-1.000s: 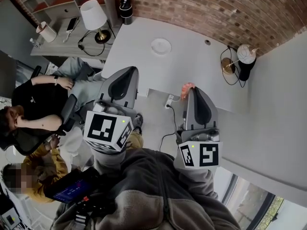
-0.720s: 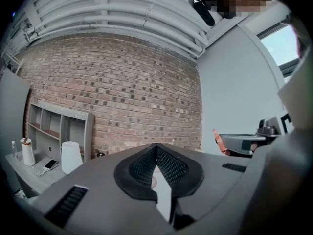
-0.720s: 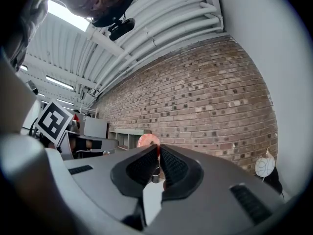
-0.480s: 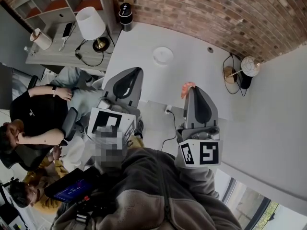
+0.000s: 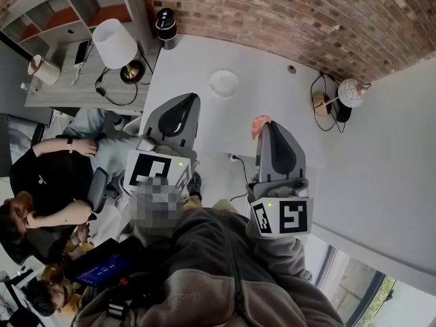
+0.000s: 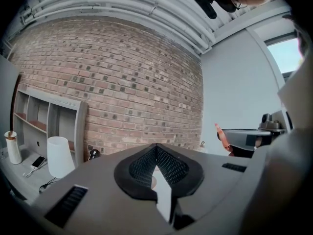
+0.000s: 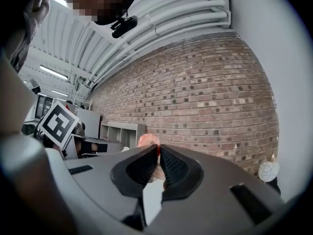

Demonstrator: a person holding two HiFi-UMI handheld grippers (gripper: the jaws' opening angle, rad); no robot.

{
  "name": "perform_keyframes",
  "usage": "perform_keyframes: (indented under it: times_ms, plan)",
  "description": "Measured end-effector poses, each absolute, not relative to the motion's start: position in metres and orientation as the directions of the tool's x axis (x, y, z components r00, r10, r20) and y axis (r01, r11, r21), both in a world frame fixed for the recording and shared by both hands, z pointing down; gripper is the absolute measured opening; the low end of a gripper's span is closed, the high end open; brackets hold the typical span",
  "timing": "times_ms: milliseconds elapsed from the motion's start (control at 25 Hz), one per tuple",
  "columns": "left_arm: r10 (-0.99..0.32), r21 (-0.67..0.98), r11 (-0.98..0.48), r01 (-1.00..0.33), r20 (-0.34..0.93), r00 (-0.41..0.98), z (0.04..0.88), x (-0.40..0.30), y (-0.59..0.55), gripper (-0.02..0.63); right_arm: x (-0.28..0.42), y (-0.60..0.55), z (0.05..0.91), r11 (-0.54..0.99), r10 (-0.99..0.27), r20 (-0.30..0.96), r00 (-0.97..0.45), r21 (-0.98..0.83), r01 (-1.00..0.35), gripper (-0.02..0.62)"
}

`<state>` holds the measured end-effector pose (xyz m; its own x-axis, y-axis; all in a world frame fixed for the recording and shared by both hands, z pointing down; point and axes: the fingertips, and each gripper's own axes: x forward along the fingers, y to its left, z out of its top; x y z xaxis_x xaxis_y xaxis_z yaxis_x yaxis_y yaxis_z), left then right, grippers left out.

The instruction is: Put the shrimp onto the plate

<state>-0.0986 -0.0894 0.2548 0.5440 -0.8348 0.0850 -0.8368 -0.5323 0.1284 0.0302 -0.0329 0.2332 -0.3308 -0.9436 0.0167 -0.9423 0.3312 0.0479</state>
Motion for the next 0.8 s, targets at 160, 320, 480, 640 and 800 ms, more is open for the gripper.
perform_keyframes:
  times_ms: [160,320,480,640,800]
  plan:
    - [-0.822,0.121,-0.551,-0.825,0.092,0.562,0.257,-0.089,-0.099,0.005,0.035,-0.040,0.235,0.316,-0.949,0.034,-0.315,0.050,-0.947,0.017]
    - [-0.827,0.113,-0.540,-0.834,0.111,0.551,0.262,-0.087,-0.110,0.005,0.040,-0.045,0.238,0.320,-0.947,0.044,-0.318,0.053,-0.946,0.017]
    - [-0.839,0.099,-0.523,-0.847,0.118,0.532,0.263,-0.079,-0.116,0.005,0.050,-0.052,0.241,0.335,-0.942,0.040,-0.333,0.040,-0.942,0.017]
    - [-0.853,0.095,-0.498,-0.862,0.127,0.507,0.265,-0.075,-0.123,0.005,0.058,-0.062,0.240,0.357,-0.934,0.028,-0.356,0.025,-0.934,0.017]
    - [-0.874,0.100,-0.447,-0.889,0.160,0.458,0.274,-0.083,-0.135,0.005,0.062,-0.073,0.239,0.386,-0.922,0.023,-0.385,0.018,-0.922,0.017]
